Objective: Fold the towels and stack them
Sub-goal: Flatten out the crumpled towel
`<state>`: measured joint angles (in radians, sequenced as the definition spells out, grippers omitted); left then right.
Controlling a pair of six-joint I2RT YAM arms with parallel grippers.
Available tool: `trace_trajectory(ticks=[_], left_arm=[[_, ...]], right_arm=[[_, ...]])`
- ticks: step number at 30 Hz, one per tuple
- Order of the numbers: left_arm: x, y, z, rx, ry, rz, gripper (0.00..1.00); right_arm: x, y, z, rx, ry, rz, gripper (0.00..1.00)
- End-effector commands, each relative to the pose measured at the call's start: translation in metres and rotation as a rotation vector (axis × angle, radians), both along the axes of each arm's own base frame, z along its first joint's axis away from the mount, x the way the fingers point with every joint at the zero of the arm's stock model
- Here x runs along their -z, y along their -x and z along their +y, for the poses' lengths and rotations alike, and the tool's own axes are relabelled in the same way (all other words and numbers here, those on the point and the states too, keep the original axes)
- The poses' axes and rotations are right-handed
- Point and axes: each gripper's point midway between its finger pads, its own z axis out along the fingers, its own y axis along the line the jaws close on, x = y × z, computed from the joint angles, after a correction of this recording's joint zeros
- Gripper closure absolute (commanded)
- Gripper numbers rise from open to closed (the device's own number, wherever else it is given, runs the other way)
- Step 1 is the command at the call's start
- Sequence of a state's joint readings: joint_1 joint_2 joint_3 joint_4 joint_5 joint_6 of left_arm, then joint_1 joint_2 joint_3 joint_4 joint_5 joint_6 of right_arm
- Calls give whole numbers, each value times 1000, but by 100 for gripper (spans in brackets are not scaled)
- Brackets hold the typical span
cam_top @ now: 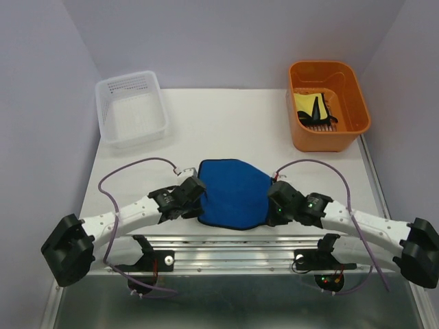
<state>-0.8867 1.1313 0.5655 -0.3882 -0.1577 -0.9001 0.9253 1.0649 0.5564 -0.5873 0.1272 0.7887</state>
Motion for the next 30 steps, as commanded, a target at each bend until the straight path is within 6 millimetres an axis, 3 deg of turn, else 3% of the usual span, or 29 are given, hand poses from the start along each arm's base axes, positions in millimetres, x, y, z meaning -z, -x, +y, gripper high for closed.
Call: trace_trajectory(ticks=[1,4,8,9,13,16,18,20,24,25,27,29,30], left_arm=[[-58,-18,-24,61,130,-142,100],[-102,-23,-32,107,222,-237,100],[-158,-24,-24,89,308,-358,100],[-179,-20,-20,91,351,-397,100],[-232,-4,-16,113,514,-479,100],[-264,9,-14,142,626,-525,100],[-275,12,-14,145,657,-536,100],[-273,7,-14,114,649,-530,100],[-238,-16,-17,-43,604,-456,100],[-220,-29,-20,-107,570,-441,100],[-203,-45,-20,-180,517,-443,100],[-184,-72,-9,-316,400,-460,100],[-173,-85,-4,-387,337,-460,100]], right_arm=[[-59,-23,35,-52,-198,-172,99],[-98,-27,38,-76,-252,-239,99],[-154,-24,40,-107,-360,-324,99],[-170,-19,39,-124,-408,-350,99],[-224,-3,36,-150,-567,-408,99],[-250,10,37,-186,-672,-428,99],[-260,12,33,-178,-698,-450,99],[-259,3,30,-138,-676,-469,99],[-235,-30,20,48,-547,-481,99],[-223,-41,21,90,-499,-481,99],[-213,-63,16,167,-414,-525,99],[-202,-85,19,221,-314,-542,99],[-200,-99,8,298,-248,-586,99]])
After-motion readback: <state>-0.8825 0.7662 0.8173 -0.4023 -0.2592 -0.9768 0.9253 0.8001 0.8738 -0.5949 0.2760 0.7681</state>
